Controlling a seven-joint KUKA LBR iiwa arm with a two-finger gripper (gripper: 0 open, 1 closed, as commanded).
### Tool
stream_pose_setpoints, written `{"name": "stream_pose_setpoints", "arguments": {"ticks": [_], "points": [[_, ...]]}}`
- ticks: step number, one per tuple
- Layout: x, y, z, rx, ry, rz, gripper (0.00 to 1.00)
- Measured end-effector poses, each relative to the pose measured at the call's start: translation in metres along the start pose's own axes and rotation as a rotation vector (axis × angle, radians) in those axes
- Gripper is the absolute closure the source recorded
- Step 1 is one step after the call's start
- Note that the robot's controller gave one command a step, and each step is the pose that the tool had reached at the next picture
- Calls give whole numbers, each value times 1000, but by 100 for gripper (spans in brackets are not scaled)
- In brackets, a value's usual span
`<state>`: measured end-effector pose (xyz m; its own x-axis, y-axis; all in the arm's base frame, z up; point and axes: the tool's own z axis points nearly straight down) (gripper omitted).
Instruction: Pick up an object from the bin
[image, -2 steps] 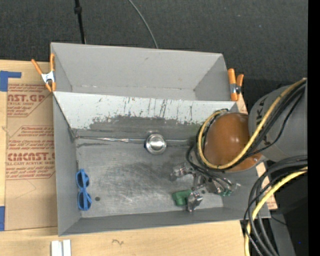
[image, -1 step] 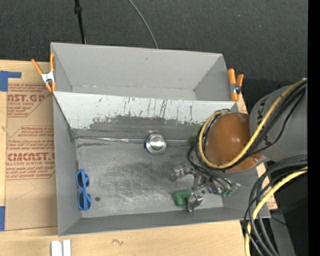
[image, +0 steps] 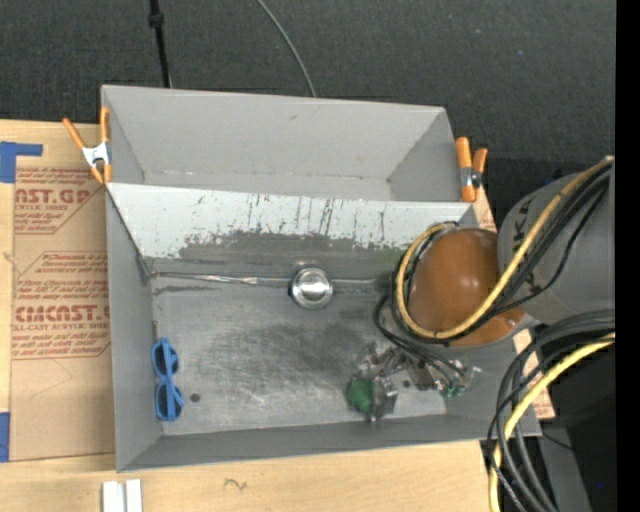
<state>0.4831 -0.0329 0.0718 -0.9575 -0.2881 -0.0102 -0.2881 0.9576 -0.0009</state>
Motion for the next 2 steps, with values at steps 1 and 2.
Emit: {"name": "stream_pose_setpoints", "arguments": {"ticks": [1, 2], "points": [[-2, 0, -45, 0, 6, 0, 100], [-5, 0, -120, 2, 2, 0, 100]]}}
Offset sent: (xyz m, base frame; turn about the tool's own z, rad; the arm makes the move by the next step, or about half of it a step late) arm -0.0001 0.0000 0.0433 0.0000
